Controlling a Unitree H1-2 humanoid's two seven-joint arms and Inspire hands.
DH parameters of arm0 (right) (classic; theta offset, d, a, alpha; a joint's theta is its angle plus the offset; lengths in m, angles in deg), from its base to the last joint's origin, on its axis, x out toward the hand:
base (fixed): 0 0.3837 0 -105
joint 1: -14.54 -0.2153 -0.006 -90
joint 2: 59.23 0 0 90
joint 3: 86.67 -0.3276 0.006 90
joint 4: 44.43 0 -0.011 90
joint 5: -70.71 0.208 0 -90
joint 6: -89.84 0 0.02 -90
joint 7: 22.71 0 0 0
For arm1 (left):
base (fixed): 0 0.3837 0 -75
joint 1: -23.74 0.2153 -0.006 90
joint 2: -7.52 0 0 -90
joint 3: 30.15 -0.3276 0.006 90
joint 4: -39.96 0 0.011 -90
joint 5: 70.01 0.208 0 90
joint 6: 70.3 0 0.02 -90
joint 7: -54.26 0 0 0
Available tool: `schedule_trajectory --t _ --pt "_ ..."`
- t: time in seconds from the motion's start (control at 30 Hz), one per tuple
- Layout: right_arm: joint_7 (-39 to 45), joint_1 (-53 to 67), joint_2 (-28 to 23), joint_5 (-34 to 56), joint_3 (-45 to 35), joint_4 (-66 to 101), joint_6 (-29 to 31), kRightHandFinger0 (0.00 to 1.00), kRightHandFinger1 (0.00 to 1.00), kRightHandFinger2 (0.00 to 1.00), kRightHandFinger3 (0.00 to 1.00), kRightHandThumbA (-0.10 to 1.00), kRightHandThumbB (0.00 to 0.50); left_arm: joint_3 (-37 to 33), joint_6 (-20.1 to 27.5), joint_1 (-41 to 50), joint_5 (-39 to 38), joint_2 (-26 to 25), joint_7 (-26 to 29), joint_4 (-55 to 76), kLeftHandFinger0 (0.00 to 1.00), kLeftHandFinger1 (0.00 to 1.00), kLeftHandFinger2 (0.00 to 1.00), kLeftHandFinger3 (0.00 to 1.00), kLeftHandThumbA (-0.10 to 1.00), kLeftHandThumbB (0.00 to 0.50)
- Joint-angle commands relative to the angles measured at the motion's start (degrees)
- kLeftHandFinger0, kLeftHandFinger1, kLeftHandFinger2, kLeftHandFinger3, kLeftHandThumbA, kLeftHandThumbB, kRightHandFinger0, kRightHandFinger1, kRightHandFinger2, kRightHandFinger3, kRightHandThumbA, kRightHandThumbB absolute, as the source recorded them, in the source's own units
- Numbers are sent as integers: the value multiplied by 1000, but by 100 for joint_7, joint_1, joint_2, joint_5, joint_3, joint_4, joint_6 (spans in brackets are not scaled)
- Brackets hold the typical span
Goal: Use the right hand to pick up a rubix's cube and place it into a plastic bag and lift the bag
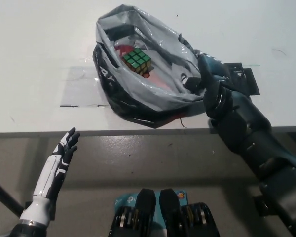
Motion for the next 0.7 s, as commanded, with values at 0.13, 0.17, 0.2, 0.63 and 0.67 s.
schedule_trajectory --t 0.13,0.17,0.2,0.63,0.67 --pt "-1060 -491 -3 -255 131 -371 -136 414 592 855 1000 344 427 11 156 -176 -27 -73 -17 28 981 1000 1000 1000 1000 121" --pt "-1197 -464 -5 -201 61 -324 -21 302 453 691 1000 298 361 9 146 -172 -20 -73 -17 38 979 1000 1000 1000 1000 127" --pt "-1456 -427 -7 -99 -68 -262 226 134 241 456 915 211 325 7 140 -174 -13 -76 -18 50 978 1000 1000 1000 1000 127" --pt "-430 -25 100 1683 -2215 2316 739 0 323 633 447 49 256 1 87 -216 0 -115 -45 72 985 1000 1000 1000 1000 122" --pt "-263 57 99 1786 -2276 2712 649 22 360 644 469 67 260 1 64 -214 18 -113 -34 80 985 1000 1000 1000 1000 126"
